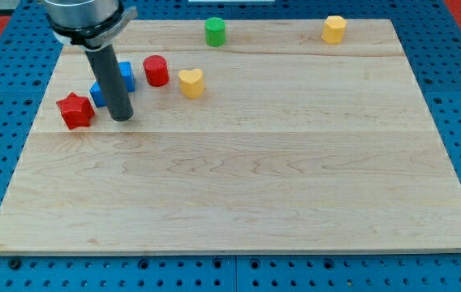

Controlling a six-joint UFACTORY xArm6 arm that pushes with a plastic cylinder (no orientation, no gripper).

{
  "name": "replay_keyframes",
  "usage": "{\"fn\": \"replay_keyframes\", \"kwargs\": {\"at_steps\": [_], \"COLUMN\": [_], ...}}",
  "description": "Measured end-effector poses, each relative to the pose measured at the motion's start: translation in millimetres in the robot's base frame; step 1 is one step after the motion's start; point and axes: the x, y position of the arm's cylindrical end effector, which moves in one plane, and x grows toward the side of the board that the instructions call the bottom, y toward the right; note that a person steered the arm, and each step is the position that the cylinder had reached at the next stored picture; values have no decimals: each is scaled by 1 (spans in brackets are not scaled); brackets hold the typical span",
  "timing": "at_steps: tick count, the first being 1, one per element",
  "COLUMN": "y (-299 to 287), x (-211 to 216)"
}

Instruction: Move red star to the center left of the board

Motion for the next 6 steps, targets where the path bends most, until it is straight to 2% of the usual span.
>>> {"fn": "replay_keyframes", "kwargs": {"at_steps": [1, 2, 3, 6], "y": [11, -55, -148, -149], "x": [47, 72, 53, 48]}}
